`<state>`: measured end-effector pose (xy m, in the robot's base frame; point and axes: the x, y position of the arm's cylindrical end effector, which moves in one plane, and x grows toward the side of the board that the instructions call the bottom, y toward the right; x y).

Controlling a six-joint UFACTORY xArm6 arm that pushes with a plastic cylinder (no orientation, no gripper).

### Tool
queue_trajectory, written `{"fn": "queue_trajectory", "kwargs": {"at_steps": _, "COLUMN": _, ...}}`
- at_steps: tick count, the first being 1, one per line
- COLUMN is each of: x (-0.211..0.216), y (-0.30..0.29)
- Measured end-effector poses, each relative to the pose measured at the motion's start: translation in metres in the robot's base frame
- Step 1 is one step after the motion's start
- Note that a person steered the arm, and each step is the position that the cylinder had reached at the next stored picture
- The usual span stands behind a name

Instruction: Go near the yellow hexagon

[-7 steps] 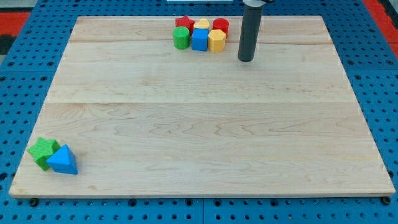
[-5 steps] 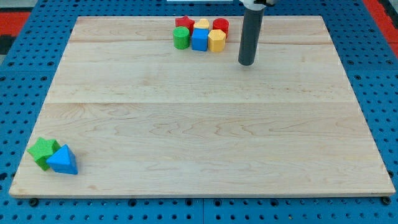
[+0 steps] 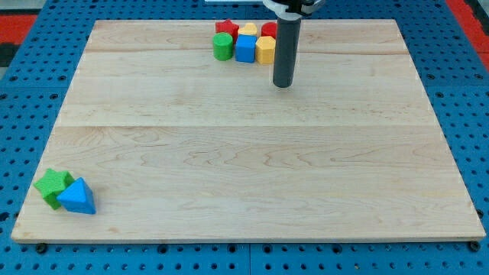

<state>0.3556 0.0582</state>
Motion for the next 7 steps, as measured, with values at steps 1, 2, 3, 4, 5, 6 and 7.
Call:
{"fn": "queue_trajectory", "kwargs": {"at_steps": 1, "x": 0.001, "y": -0.002}}
{"fn": "queue_trajectory", "kwargs": {"at_steps": 2, "x": 0.001, "y": -0.003}}
{"fn": "queue_trajectory", "kwargs": {"at_steps": 3, "x": 0.001, "y": -0.003}}
{"fn": "queue_trajectory", "kwargs": {"at_steps": 4, "x": 0.001, "y": -0.003}}
{"fn": "queue_trajectory", "kwargs": {"at_steps": 5, "x": 0.001, "y": -0.003}}
{"fn": "queue_trajectory", "kwargs": {"at_steps": 6, "x": -0.002, "y": -0.004}}
{"fn": "queue_trajectory", "kwargs": {"at_steps": 7, "x": -0.013, "y": -0.004}}
